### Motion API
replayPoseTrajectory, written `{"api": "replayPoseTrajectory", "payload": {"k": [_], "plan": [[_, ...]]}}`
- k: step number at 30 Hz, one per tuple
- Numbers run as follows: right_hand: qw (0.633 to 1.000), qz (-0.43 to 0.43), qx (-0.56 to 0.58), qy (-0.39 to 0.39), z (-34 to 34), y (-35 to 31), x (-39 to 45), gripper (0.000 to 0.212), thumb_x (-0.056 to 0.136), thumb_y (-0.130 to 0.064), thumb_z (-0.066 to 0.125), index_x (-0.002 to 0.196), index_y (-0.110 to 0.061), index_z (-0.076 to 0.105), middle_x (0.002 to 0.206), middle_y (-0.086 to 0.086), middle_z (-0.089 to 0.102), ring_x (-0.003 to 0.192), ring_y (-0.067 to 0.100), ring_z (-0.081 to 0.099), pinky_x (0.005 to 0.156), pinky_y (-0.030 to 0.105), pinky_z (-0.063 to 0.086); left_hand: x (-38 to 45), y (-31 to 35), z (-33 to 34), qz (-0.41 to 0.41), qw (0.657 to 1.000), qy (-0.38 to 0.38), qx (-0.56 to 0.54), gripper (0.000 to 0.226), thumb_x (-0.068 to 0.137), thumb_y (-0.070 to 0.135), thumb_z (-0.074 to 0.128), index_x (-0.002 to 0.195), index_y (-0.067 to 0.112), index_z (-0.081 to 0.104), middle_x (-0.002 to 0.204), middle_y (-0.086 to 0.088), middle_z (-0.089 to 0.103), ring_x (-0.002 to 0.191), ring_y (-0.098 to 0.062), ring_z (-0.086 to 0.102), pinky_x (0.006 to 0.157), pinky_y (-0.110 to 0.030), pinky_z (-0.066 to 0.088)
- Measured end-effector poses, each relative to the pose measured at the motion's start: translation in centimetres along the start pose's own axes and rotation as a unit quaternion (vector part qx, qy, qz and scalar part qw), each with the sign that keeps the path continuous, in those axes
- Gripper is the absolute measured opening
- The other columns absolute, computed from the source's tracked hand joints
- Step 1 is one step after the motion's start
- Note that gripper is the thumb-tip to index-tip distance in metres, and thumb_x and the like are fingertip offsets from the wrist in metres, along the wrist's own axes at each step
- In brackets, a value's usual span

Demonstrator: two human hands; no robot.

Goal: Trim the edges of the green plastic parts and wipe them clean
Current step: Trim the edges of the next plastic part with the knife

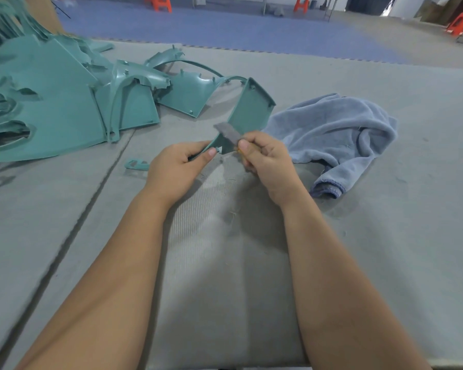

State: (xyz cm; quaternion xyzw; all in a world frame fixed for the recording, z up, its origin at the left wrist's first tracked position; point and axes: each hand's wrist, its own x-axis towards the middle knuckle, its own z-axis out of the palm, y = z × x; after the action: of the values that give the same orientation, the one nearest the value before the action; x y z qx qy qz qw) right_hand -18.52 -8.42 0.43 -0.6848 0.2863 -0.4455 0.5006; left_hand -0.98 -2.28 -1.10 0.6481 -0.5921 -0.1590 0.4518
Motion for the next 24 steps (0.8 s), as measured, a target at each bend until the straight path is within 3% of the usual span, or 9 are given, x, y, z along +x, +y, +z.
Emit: {"api": "replayPoseTrajectory", "payload": {"k": [2,6,10,14,18,21,24], "plan": [[0.998,0.009,0.047,0.031,-0.2,-0.3,0.2,0.013,0.090,-0.021,0.053,0.080,-0.019,0.061,0.060,-0.003,0.047,0.051,0.004,0.039,0.052,0.017,0.030,0.0,0.1,0.0,-0.003,1.000,-0.002,0.005,0.027,0.091,0.052,0.050,0.113,0.048,0.066,0.076,0.030,0.065,0.074,0.010,0.056,0.070,-0.030,0.044],[0.998,-0.024,0.028,0.055,-0.3,-0.8,0.5,0.013,0.094,-0.018,0.052,0.085,-0.017,0.061,0.068,-0.001,0.050,0.056,0.001,0.042,0.057,0.017,0.033,0.0,0.2,0.0,-0.005,1.000,-0.007,0.001,0.028,0.089,0.054,0.048,0.113,0.052,0.063,0.090,0.023,0.071,0.089,-0.003,0.064,0.083,-0.037,0.049],[0.997,-0.043,-0.049,0.048,0.3,-0.7,0.6,0.015,0.098,-0.006,0.052,0.090,-0.012,0.062,0.068,-0.001,0.050,0.059,-0.001,0.044,0.062,0.012,0.037,0.1,0.1,0.1,-0.003,1.000,-0.002,0.000,0.027,0.091,0.052,0.049,0.113,0.049,0.065,0.074,0.028,0.065,0.072,0.007,0.056,0.068,-0.030,0.043],[0.995,-0.040,-0.084,0.028,0.6,-0.3,0.5,0.021,0.098,-0.003,0.051,0.082,-0.015,0.059,0.065,0.006,0.046,0.060,0.002,0.040,0.060,0.013,0.036,0.1,0.1,0.1,0.005,1.000,-0.002,-0.007,0.026,0.092,0.049,0.050,0.111,0.045,0.068,0.064,0.027,0.059,0.062,0.009,0.051,0.062,-0.028,0.036],[0.992,-0.035,-0.115,-0.030,0.9,0.2,0.4,0.019,0.097,-0.002,0.053,0.082,-0.011,0.060,0.059,-0.006,0.045,0.056,0.001,0.039,0.057,0.017,0.035,0.1,0.2,0.0,0.006,1.000,0.002,-0.009,0.018,0.090,0.051,0.051,0.086,0.048,0.068,0.057,0.024,0.055,0.056,0.006,0.048,0.059,-0.029,0.033],[0.999,-0.009,-0.041,-0.008,0.7,0.3,0.4,0.023,0.099,-0.009,0.051,0.079,-0.018,0.058,0.062,0.001,0.048,0.056,0.009,0.040,0.056,0.022,0.034,0.1,0.2,0.0,0.000,1.000,-0.002,-0.003,0.022,0.089,0.053,0.050,0.105,0.054,0.065,0.070,0.030,0.063,0.069,0.009,0.055,0.065,-0.027,0.040],[0.991,0.027,0.118,0.048,0.0,0.1,0.6,0.019,0.100,-0.020,0.047,0.081,-0.019,0.052,0.062,0.003,0.056,0.052,0.015,0.043,0.054,0.027,0.035,0.0,0.4,-0.1,-0.001,1.000,0.001,0.012,0.021,0.089,0.055,0.049,0.107,0.060,0.058,0.086,0.031,0.068,0.086,0.005,0.062,0.072,-0.026,0.045]]}}
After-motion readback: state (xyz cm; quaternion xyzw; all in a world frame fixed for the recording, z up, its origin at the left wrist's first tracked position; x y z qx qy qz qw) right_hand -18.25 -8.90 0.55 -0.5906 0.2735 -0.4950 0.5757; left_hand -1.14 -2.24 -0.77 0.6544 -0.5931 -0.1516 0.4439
